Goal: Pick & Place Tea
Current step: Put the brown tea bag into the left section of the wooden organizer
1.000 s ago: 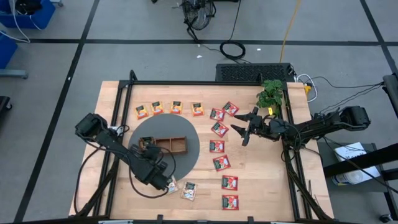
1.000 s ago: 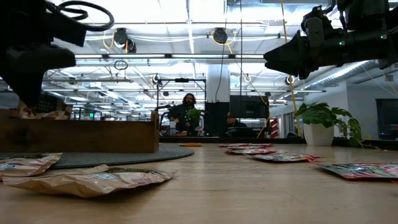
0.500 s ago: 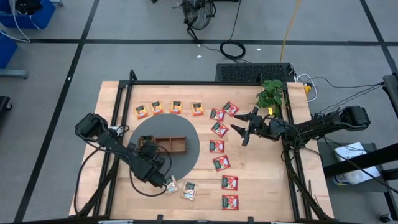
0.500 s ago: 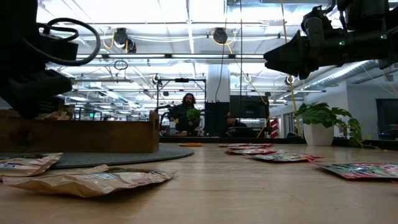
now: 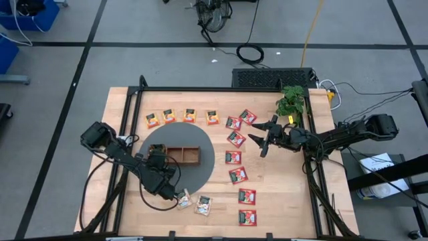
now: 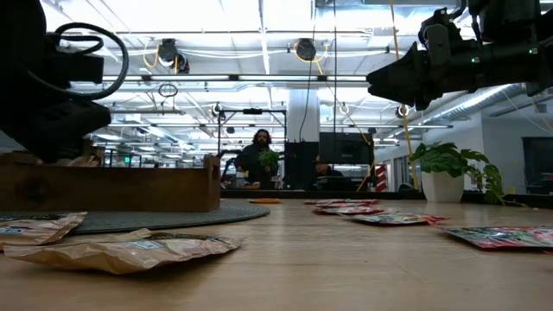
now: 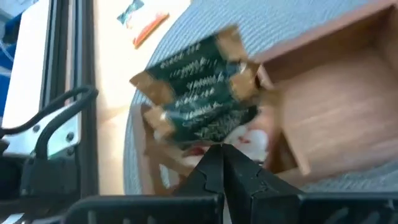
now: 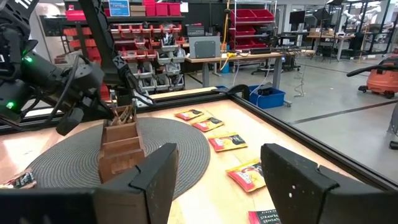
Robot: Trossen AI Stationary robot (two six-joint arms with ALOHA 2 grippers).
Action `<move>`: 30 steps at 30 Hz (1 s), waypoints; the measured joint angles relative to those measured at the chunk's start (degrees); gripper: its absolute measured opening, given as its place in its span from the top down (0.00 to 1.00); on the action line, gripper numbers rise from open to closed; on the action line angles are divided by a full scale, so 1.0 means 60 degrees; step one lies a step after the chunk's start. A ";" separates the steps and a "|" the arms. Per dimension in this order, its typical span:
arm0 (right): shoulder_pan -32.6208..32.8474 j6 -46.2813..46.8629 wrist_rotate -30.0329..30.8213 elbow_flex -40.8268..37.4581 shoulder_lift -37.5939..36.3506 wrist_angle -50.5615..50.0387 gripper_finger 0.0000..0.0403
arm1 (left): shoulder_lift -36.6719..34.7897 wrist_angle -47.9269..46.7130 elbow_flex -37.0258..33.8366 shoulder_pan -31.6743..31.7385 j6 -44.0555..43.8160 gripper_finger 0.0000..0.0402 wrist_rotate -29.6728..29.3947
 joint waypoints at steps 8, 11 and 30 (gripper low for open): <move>-0.0001 -0.0003 0.0000 0.0000 0.0000 -0.0004 0.47 | 0.0000 -0.0894 0.0000 0.0000 -0.0662 0.96 -0.0090; 0.0000 -0.0001 0.0000 0.0000 0.0000 -0.0004 0.47 | 0.0000 -0.1130 0.0000 0.0000 -0.0853 0.97 -0.0029; 0.0000 -0.0006 0.0004 0.0000 0.0000 -0.0039 0.47 | -0.1192 0.4180 0.2671 -0.0280 0.3279 0.65 0.0596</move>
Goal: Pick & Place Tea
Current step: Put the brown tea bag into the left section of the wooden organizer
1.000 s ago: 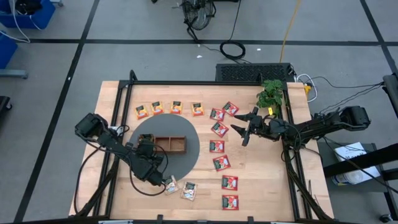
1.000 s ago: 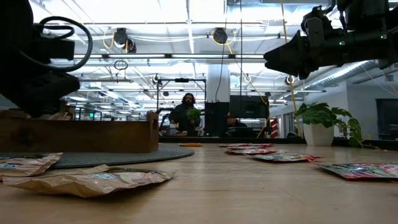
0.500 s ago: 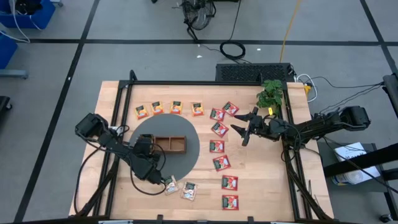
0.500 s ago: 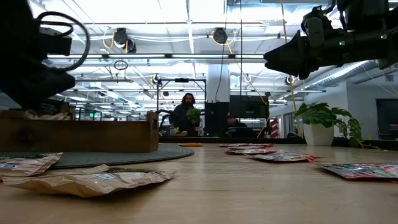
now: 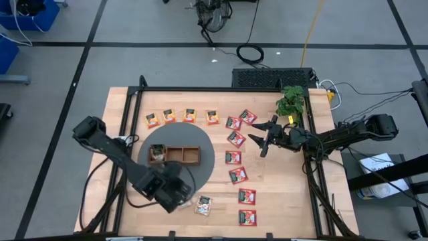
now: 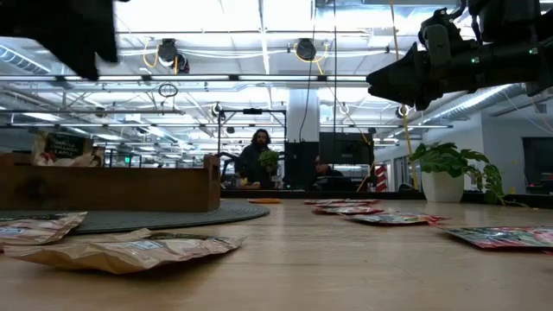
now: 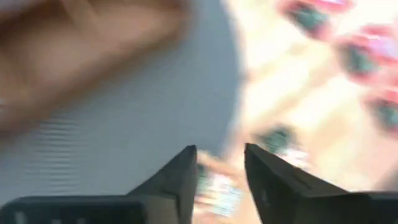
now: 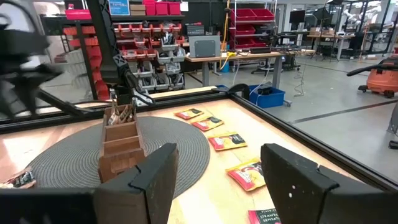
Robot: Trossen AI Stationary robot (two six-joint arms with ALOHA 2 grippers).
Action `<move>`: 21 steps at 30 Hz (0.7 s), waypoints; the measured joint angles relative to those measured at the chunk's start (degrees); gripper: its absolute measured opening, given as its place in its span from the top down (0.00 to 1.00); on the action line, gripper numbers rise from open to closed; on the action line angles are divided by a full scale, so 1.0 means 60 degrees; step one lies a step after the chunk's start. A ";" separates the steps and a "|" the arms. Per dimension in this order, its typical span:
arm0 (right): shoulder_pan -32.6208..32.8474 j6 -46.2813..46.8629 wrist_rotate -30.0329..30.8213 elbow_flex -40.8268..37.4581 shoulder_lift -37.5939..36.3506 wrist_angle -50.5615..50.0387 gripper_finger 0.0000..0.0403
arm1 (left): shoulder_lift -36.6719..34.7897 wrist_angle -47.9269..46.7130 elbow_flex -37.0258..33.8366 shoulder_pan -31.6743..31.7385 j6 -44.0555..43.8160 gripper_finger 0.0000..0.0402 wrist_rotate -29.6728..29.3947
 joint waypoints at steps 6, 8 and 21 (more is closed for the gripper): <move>-0.0004 -0.0096 0.0000 0.0000 0.0000 -0.0030 0.47 | 0.0906 0.3192 0.0000 0.0065 0.0867 0.47 0.1249; -0.0004 -0.0093 0.0000 0.0000 0.0000 -0.0030 0.47 | 0.1194 0.3792 0.0014 0.0055 0.1088 0.42 0.1433; -0.0004 0.0001 0.0000 0.0000 0.0000 -0.0034 0.47 | 0.1556 0.3951 0.0014 0.0734 -0.2587 0.35 0.2885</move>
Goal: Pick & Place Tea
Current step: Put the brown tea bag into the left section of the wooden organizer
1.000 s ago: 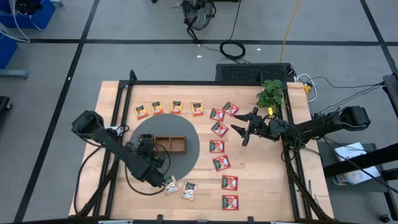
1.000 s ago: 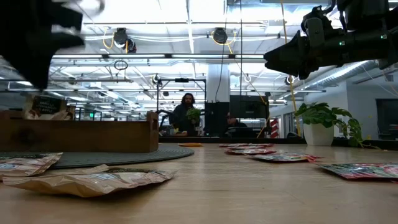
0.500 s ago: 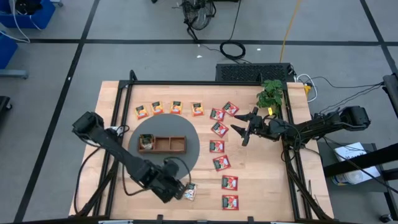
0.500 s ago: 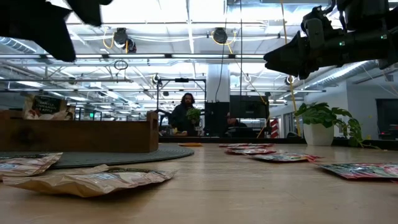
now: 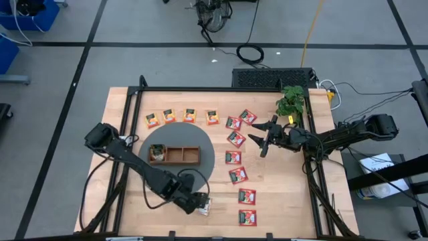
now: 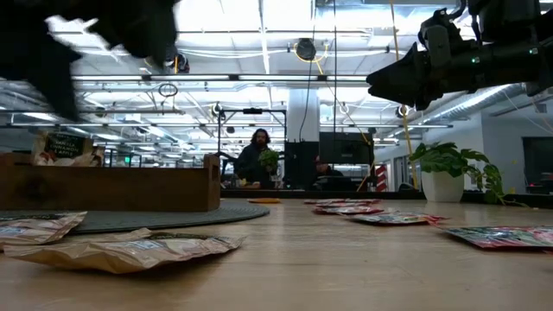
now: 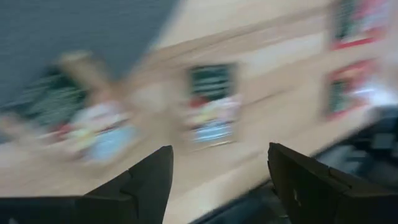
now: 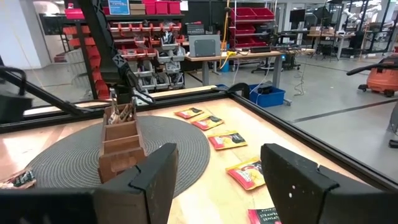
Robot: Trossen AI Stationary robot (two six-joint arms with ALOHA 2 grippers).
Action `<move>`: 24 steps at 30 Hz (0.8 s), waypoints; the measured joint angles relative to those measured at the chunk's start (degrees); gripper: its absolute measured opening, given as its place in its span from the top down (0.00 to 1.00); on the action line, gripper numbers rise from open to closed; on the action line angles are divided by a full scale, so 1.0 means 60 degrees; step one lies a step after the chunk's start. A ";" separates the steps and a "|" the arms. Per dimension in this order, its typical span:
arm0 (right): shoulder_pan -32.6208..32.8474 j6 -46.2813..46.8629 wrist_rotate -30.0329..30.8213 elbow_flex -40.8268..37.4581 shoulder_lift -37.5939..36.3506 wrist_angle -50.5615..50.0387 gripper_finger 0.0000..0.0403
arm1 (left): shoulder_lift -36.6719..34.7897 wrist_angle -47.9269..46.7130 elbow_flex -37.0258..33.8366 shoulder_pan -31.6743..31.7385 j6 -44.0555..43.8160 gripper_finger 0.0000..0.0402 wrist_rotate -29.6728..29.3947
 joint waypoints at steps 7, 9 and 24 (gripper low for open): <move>0.0003 -0.0405 0.0000 0.0000 0.0000 0.0000 0.47 | -0.0117 0.2646 0.0004 0.0279 0.1998 0.35 -0.1064; 0.0002 -0.0422 0.0000 0.0000 0.0000 -0.0006 0.47 | -0.0117 0.3151 0.0009 0.0356 0.2503 0.35 -0.1108; 0.0001 -0.0395 0.0000 0.0000 0.0000 -0.0029 0.47 | -0.0109 0.5025 0.0007 0.0500 0.6075 0.34 -0.0398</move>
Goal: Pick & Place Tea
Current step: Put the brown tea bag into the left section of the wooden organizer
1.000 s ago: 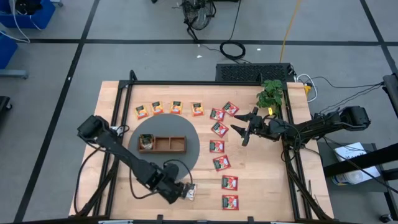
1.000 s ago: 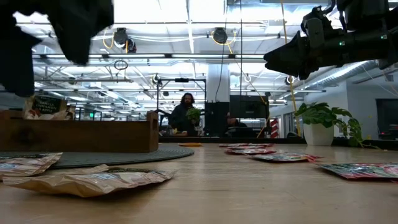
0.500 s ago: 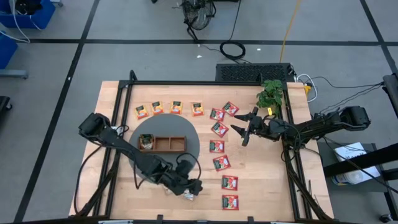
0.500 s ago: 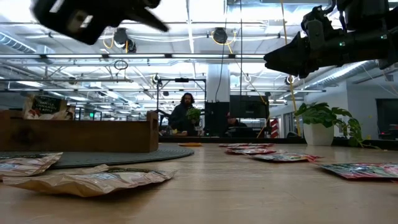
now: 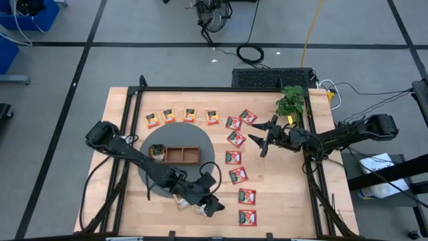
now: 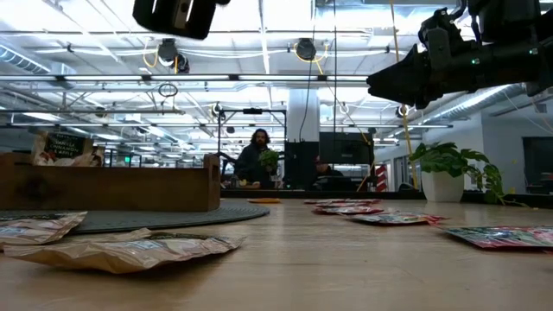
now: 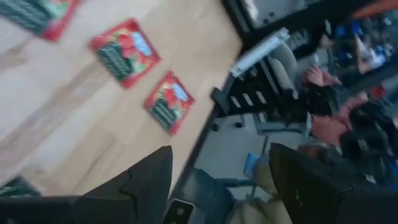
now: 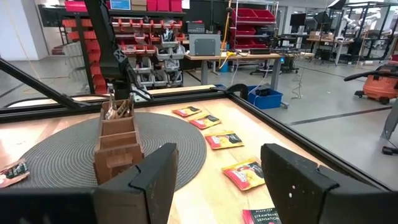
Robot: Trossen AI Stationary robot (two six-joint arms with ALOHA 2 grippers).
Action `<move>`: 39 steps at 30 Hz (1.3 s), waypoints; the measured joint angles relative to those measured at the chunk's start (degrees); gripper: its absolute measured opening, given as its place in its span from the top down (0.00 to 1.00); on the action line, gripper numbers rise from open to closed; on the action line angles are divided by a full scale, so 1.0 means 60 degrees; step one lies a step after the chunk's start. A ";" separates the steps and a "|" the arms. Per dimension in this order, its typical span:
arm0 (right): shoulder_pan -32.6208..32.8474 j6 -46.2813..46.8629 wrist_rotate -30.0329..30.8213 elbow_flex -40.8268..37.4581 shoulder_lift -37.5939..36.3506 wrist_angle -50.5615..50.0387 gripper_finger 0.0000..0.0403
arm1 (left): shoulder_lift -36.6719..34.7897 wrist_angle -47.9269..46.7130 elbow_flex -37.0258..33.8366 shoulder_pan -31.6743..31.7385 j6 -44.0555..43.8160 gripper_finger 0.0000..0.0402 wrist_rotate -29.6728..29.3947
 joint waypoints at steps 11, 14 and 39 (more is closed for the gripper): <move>0.0001 0.0007 0.0000 0.0000 0.0000 -0.0007 0.47 | 0.0000 0.0030 0.0000 -0.0093 0.0669 0.34 0.0285; 0.0000 0.0007 -0.0001 0.0000 -0.0001 -0.0009 0.47 | 0.0010 -0.1269 0.0000 0.0002 -0.1084 0.34 0.0335; 0.0002 0.0008 0.0007 0.0004 0.0016 -0.0047 0.47 | 0.2128 -0.9453 0.1053 -0.0655 -0.7508 0.34 0.4066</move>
